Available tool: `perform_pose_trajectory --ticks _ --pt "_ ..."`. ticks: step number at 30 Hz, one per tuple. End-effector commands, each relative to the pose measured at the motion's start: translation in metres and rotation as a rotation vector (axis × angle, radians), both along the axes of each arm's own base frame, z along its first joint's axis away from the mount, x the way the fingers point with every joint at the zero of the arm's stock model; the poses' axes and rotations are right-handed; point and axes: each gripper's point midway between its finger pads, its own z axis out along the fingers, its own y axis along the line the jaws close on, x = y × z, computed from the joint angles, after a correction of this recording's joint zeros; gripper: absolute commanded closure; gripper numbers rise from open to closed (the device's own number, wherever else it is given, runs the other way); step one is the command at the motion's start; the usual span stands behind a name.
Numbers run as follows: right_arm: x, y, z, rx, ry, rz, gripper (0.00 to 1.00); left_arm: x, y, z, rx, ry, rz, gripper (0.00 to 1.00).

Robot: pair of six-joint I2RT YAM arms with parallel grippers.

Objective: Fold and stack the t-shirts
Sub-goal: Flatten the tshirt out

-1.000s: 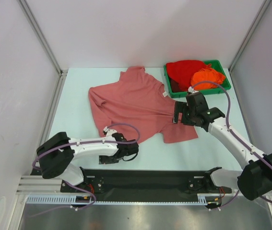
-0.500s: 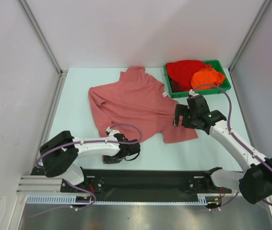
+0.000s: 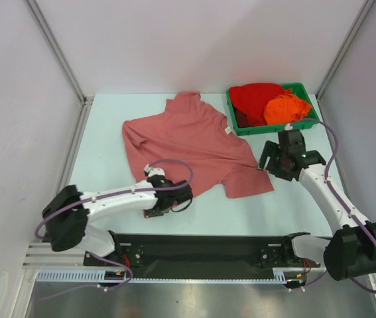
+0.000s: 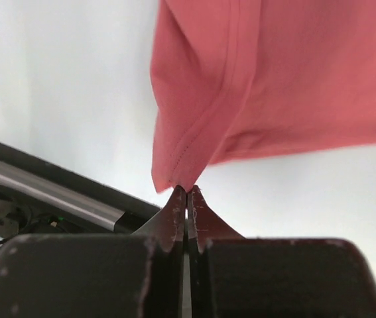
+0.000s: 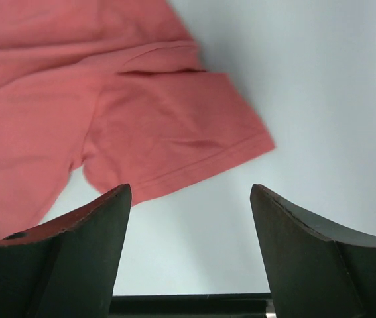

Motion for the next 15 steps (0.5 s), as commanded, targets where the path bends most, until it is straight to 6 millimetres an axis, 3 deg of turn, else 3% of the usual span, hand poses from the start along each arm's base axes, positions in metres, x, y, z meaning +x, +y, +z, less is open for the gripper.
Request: perform_pose_trajectory --ticks 1,6,9,15 --pt "-0.009 -0.022 -0.006 0.028 0.065 -0.121 0.21 0.028 0.015 0.041 -0.065 -0.115 0.043 1.00" --pt "-0.026 -0.044 -0.035 0.056 0.139 -0.252 0.29 0.055 0.021 0.059 -0.286 -0.225 0.082 1.00" --pt "-0.027 -0.042 -0.047 0.105 0.140 -0.275 0.31 0.071 0.021 0.074 -0.370 -0.313 0.067 1.00" --pt "-0.035 -0.047 -0.076 0.107 0.149 -0.339 0.46 0.082 0.017 0.068 -0.385 -0.318 0.004 1.00"
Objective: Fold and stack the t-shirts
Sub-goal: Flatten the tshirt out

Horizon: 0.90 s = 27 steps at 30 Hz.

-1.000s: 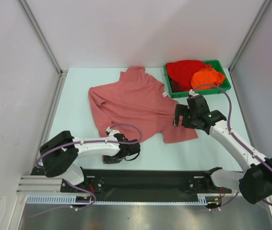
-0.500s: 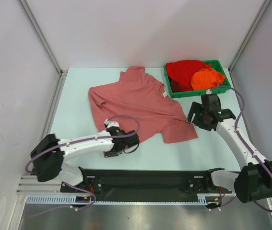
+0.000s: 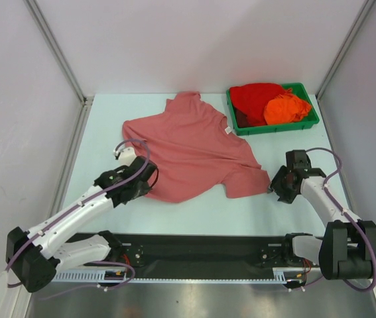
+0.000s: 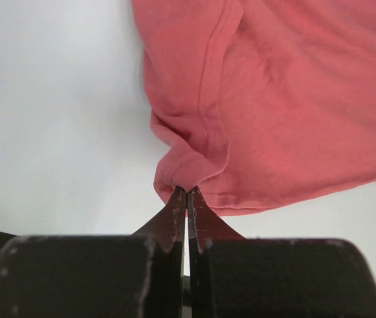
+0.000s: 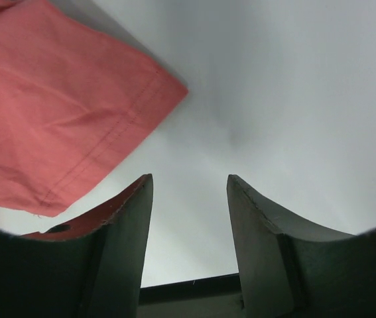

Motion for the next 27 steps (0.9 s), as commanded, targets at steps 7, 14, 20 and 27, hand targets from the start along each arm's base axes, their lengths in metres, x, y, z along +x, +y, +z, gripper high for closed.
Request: perform_pose_trajectory --ticks 7,14,20,27 --pt "0.028 -0.013 0.005 -0.061 -0.124 -0.027 0.54 0.016 -0.006 -0.006 -0.038 -0.054 -0.101 1.00" --pt "0.042 -0.019 -0.008 -0.098 -0.105 -0.013 0.61 0.016 -0.007 -0.008 -0.054 -0.062 -0.119 1.00" --pt "0.046 -0.019 -0.013 -0.102 -0.099 -0.008 0.61 0.017 -0.006 -0.005 -0.059 -0.073 -0.126 1.00" --pt "0.049 -0.020 -0.022 -0.115 -0.090 0.023 0.61 0.017 -0.004 -0.006 -0.060 -0.071 -0.122 1.00"
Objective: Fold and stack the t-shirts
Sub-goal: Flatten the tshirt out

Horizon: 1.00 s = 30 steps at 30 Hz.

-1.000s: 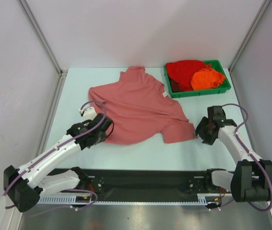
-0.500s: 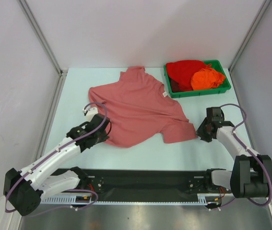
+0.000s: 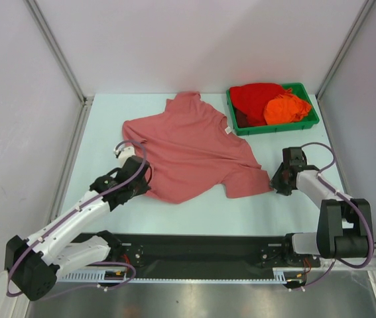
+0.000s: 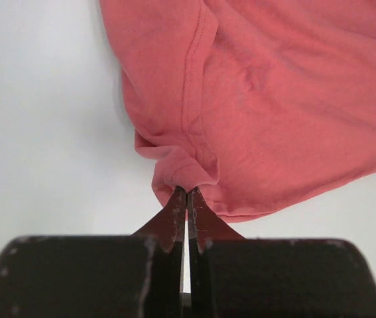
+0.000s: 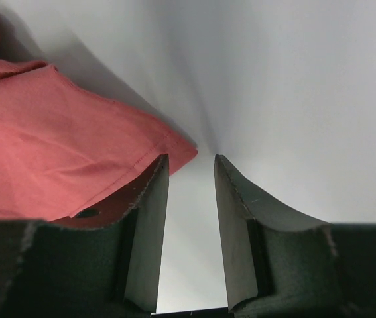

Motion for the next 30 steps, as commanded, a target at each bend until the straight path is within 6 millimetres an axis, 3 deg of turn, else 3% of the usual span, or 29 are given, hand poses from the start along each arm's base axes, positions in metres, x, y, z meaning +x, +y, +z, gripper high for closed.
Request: perform_pose_trajectory --ticks 1,10,15,18,21,25,26,28,29,30 --pt "0.015 -0.004 0.003 -0.022 -0.041 0.024 0.62 0.002 0.000 0.005 -0.014 -0.026 -0.013 1.00" --pt "0.015 0.005 -0.009 0.019 -0.015 0.059 0.69 0.004 0.004 0.008 -0.016 -0.032 0.003 1.00" --pt "0.020 0.009 -0.005 0.033 -0.043 0.078 0.86 0.006 0.006 0.012 -0.018 -0.039 0.012 1.00" --pt "0.026 0.015 0.007 0.063 -0.071 0.093 0.98 0.006 0.007 0.014 -0.016 -0.038 0.016 1.00" --pt "0.031 0.016 0.032 0.053 -0.108 0.103 1.00 0.008 0.013 0.023 -0.005 -0.056 0.033 1.00" --pt "0.038 0.021 0.097 0.034 -0.208 0.138 1.00 0.014 0.025 0.050 0.010 -0.112 0.063 1.00" --pt "0.047 0.024 0.125 0.031 -0.272 0.149 1.00 0.018 0.029 0.065 0.002 -0.144 0.084 1.00" --pt "0.047 0.030 0.160 0.031 -0.338 0.173 1.00 0.017 0.039 0.083 0.009 -0.176 0.106 1.00" --pt "0.052 0.031 0.199 0.029 -0.433 0.180 1.00 0.018 0.044 0.100 -0.003 -0.208 0.122 1.00" --pt "0.052 0.034 0.216 0.024 -0.470 0.195 1.00 0.017 0.047 0.111 -0.005 -0.231 0.130 1.00"
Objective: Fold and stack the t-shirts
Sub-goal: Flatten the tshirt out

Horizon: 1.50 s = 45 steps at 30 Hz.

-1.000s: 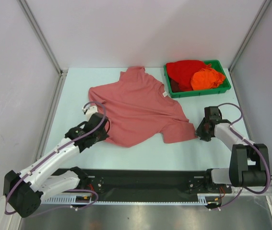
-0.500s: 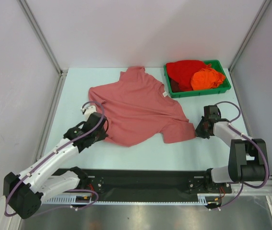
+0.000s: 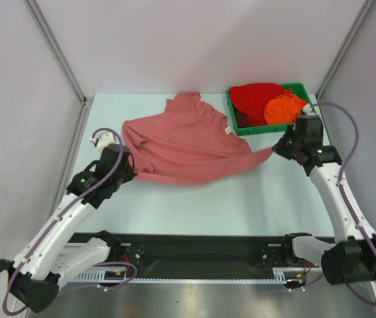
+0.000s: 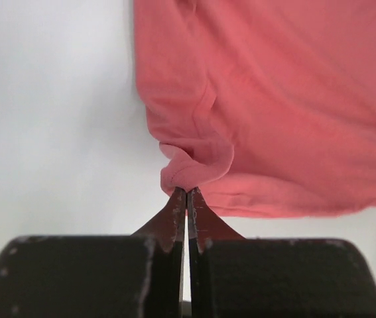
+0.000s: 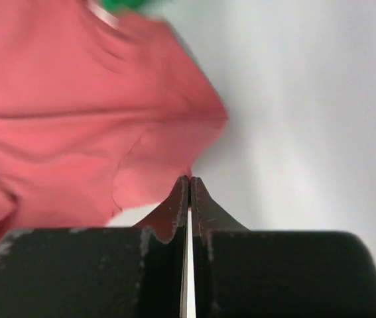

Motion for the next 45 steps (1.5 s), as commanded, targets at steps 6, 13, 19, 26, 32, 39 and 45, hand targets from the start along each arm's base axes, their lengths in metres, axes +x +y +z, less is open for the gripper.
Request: perform_pose_trajectory --ticks 6,13,19,26,32,39,45 --pt "-0.020 0.010 0.187 -0.006 -0.389 0.098 1.00 -0.013 0.050 0.141 -0.004 -0.310 0.138 1.00" --pt "-0.075 0.011 0.341 0.006 -0.762 0.145 1.00 -0.064 0.109 0.241 -0.070 -0.560 0.348 1.00" --pt "-0.117 -0.004 0.414 -0.022 -0.950 0.081 1.00 -0.103 0.147 0.289 -0.155 -0.766 0.476 1.00" --pt "-0.112 0.022 0.432 0.104 -0.997 0.171 1.00 -0.064 0.098 0.279 -0.263 -0.729 0.331 0.99" --pt "-0.084 0.026 0.424 0.098 -0.961 0.183 1.00 -0.015 0.052 0.263 -0.232 -0.567 0.218 1.00" --pt "-0.083 0.025 0.460 0.090 -1.067 0.183 1.00 -0.040 0.093 0.334 -0.190 -0.820 0.308 1.00" --pt "-0.115 0.028 0.507 0.109 -1.265 0.219 1.00 -0.095 0.136 0.373 -0.233 -1.047 0.398 1.00"
